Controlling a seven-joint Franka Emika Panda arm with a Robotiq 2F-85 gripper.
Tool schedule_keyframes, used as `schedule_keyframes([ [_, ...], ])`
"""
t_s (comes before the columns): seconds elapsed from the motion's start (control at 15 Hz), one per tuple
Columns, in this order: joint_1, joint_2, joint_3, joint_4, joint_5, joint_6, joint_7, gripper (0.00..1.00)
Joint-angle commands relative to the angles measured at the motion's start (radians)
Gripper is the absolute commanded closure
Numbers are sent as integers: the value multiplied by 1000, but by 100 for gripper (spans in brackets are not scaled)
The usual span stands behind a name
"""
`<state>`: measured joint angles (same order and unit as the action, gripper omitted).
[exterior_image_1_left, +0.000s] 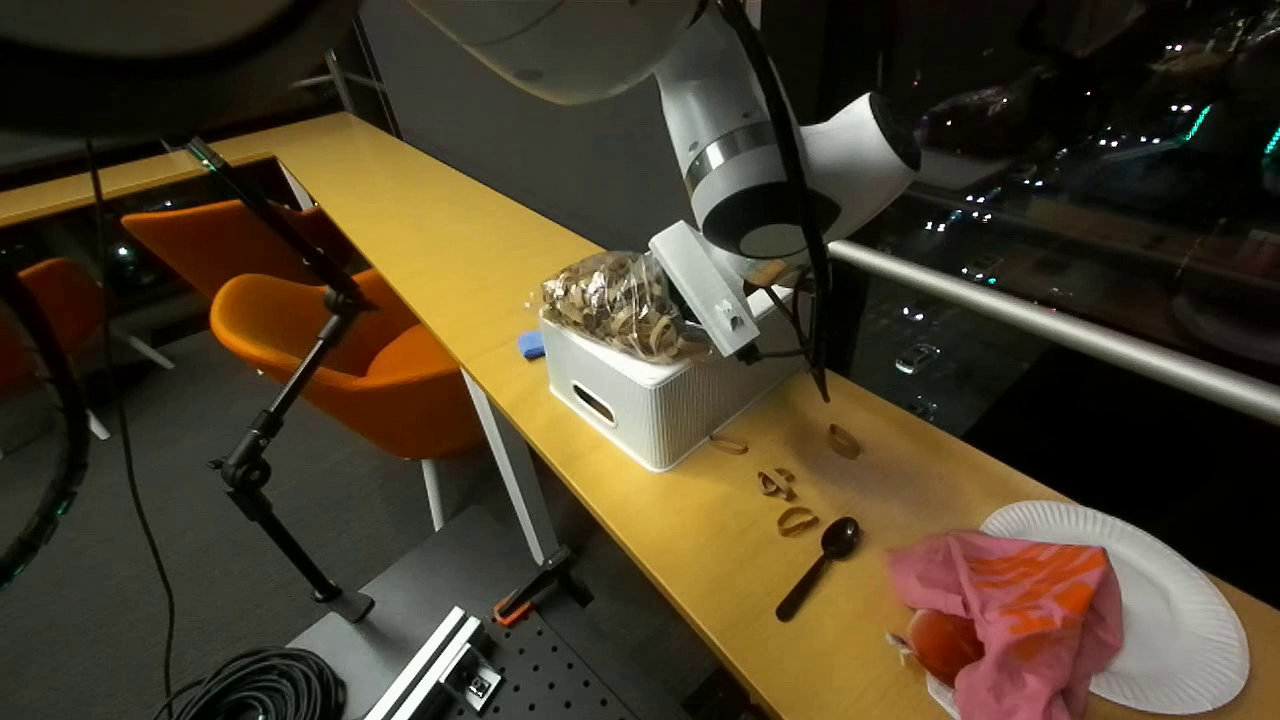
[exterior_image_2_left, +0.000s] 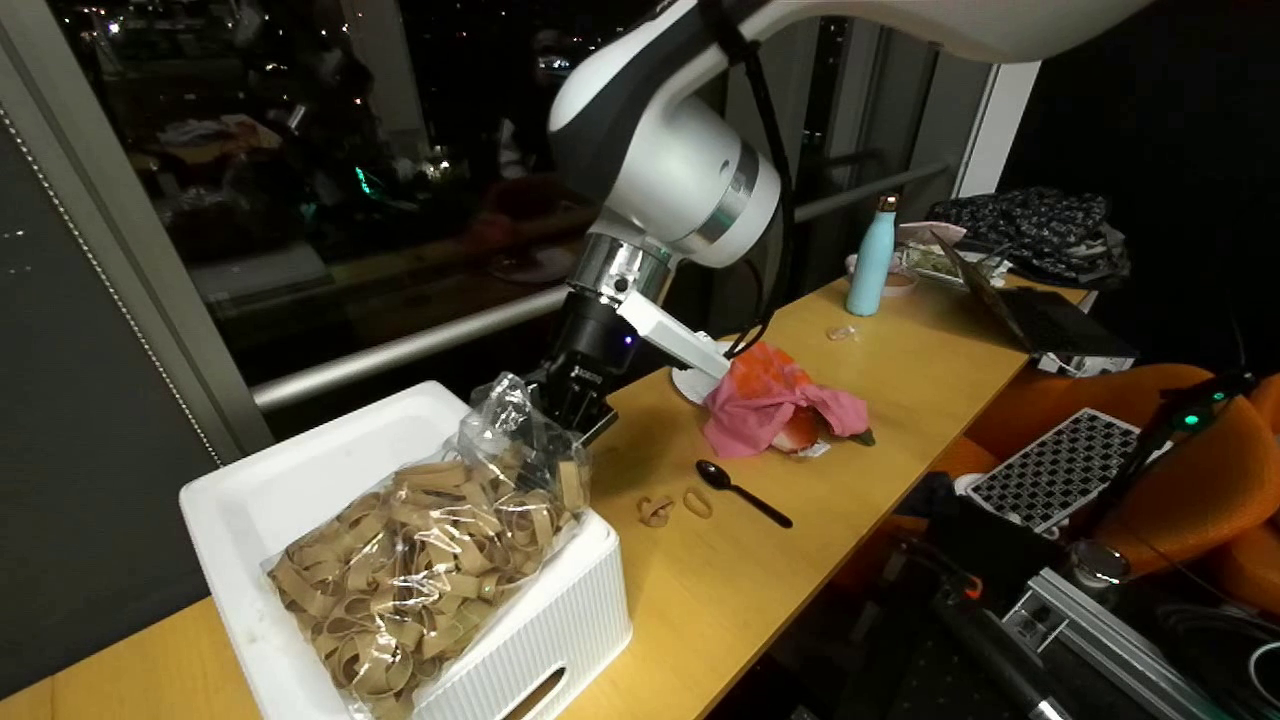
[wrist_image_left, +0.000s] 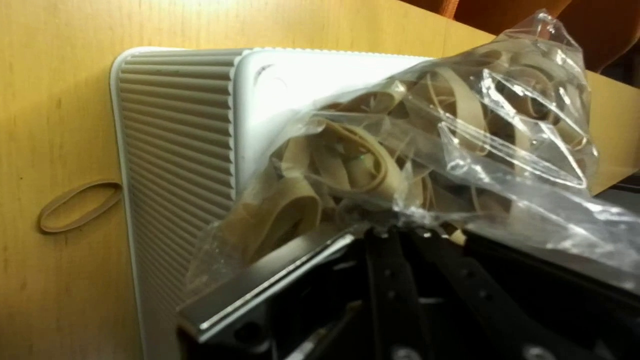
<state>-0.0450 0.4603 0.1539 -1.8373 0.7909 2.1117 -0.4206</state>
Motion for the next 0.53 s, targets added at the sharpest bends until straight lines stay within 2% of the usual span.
schedule_keyframes([
  [0.0, 2, 25, 12, 54, 30, -35, -24, 83],
  [0.07, 6, 32, 14, 66, 26, -41, -22, 70],
  [0.47, 52, 89, 25, 146, -9, -49, 5, 56],
])
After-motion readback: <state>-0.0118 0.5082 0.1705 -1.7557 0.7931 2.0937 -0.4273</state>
